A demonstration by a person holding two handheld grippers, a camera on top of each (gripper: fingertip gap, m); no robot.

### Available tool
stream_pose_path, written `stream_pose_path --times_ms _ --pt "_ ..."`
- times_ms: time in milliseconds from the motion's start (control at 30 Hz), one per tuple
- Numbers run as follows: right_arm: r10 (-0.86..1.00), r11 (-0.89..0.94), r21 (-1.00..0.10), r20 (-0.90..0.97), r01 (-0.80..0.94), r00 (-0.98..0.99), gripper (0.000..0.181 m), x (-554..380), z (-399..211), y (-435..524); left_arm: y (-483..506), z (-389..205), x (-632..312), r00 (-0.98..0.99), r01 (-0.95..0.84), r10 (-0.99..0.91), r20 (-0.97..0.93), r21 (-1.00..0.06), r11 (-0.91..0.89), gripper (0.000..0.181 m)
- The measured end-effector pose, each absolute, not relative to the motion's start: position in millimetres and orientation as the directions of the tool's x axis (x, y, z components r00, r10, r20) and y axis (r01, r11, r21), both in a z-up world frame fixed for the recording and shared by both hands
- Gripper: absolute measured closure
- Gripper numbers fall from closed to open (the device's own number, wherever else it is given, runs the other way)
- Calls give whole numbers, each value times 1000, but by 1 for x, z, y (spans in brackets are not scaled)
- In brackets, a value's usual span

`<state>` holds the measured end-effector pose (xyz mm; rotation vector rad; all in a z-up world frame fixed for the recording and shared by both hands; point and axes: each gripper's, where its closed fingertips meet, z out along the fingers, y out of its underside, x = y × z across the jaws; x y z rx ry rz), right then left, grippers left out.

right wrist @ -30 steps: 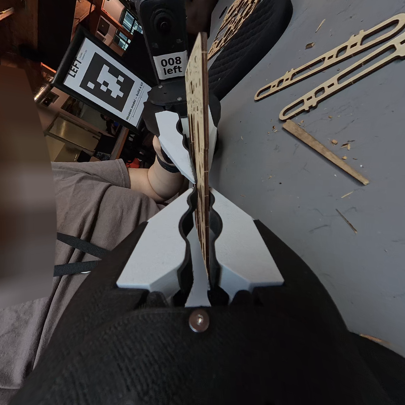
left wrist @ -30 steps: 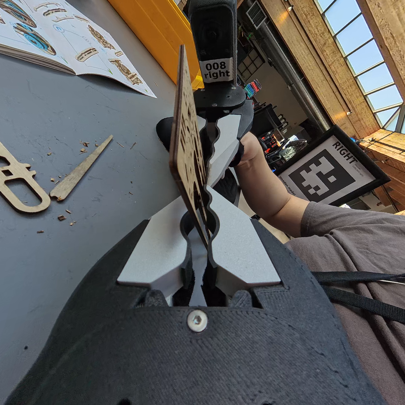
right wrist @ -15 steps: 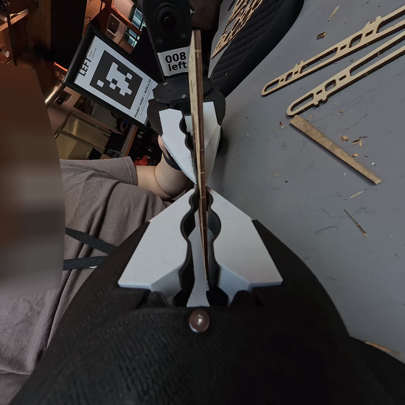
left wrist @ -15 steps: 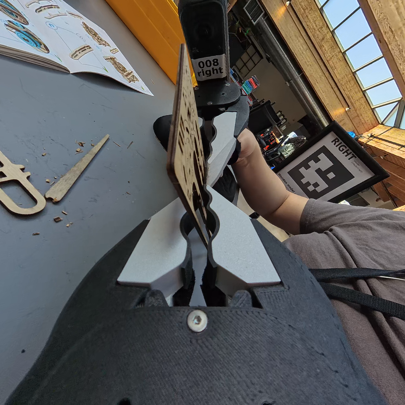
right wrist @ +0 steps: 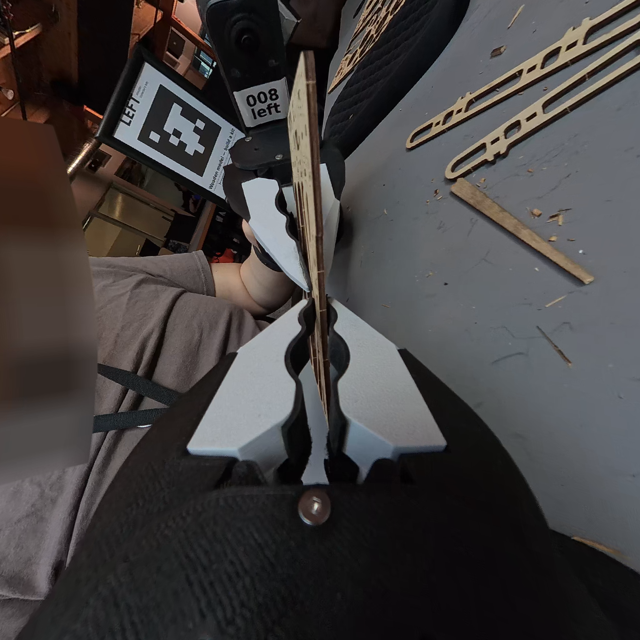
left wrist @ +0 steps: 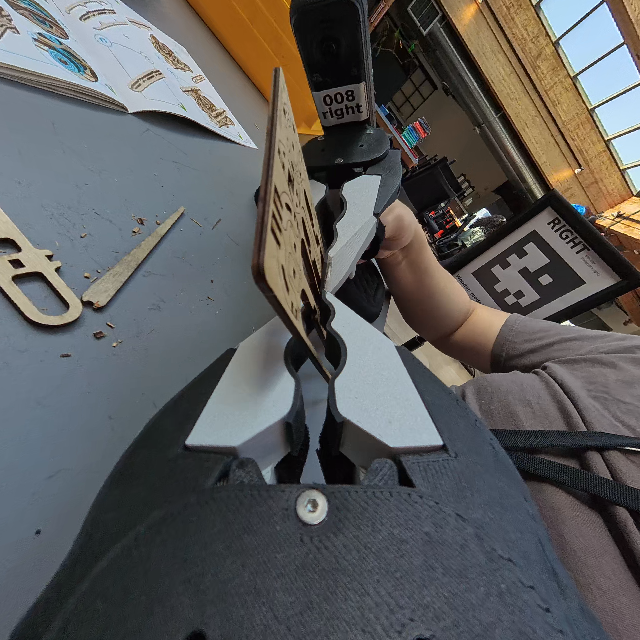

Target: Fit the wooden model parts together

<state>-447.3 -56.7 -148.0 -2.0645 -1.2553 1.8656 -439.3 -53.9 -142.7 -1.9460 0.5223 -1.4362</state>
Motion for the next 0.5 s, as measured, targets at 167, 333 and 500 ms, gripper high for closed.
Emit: stream_pose_path --times_ms 167,333,500 --pt "628 -656 -572 -776 493 -64 181 -448 -151 -55 -52 -145 -440 334 63 -647 685 -701 -710 181" --pt "647 -650 -575 -762 497 -35 181 -449 -155 -53 -51 -147 -440 353 57 -639 683 -697 -714 181" --pt "656 -647 -578 -754 497 -23 181 -449 -156 -52 -50 -150 -440 371 52 -633 679 -696 -716 181"
